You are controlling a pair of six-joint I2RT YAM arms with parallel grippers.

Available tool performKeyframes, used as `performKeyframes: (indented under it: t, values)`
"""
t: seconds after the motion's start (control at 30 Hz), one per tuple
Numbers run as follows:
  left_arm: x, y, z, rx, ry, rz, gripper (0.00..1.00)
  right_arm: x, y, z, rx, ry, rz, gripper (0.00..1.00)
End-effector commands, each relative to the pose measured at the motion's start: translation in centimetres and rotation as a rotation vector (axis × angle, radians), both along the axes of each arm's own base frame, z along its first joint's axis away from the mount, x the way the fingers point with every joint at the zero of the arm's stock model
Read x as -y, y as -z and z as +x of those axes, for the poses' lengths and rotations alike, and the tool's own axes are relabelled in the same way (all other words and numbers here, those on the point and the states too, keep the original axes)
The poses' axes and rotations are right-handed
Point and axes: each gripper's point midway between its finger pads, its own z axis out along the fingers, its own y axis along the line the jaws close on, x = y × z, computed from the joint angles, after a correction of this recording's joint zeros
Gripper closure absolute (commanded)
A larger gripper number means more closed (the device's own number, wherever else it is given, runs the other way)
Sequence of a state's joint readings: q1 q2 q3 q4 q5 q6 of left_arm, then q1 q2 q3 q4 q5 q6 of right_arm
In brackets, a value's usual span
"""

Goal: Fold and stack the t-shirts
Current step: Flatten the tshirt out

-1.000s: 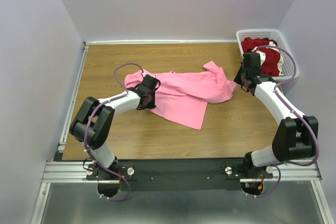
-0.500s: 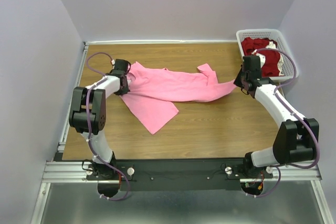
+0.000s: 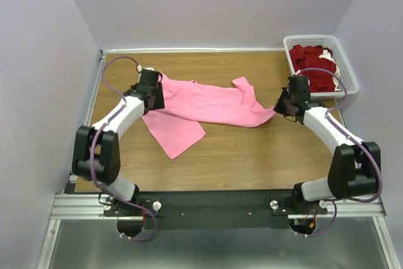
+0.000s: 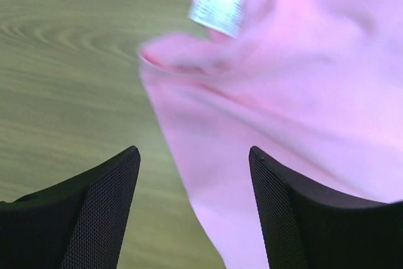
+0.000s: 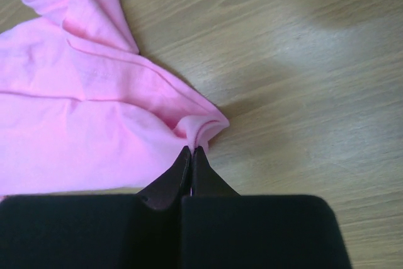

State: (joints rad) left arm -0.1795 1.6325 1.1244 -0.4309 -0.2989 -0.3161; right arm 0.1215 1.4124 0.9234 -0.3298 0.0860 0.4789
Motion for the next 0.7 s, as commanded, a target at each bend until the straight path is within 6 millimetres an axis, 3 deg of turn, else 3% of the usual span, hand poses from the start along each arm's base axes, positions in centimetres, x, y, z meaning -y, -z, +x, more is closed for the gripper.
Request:
performKeyframes:
  t: [0.0,0.07,0.1,0.17,0.4,0.67]
  values:
    - [3.7,1.5,-5.5,-0.078,0.047,-0.045,0.25,-2.1,-0.2,0.5,0.033,-0.063,0.057,0.98]
    - [5.4,2.0,-7.4,-0.074,0.042,-0.096,0.3,-2.5,0.2,0.3,0.028,-0.074,0.058,0.98]
    - [5.4,3.5,-9.0,-0.115,0.032,-0.107,0.3,-2.6,0.2,0.3,0.032,-0.08,0.058,0.98]
    - [5.9,4.5,-11.1,-0.152,0.005,-0.153,0.32,-2.5,0.3,0.2,0.037,-0.081,0.053,0.98]
    - [7.1,5.4,-14.5,-0.226,-0.016,-0.171,0.37,-2.6,0.4,0.0,0.05,-0.096,0.057,0.98]
    - [8.4,5.9,-16.4,-0.275,-0.009,-0.187,0.41,-2.7,0.0,-0.3,0.071,-0.1,0.06,0.98]
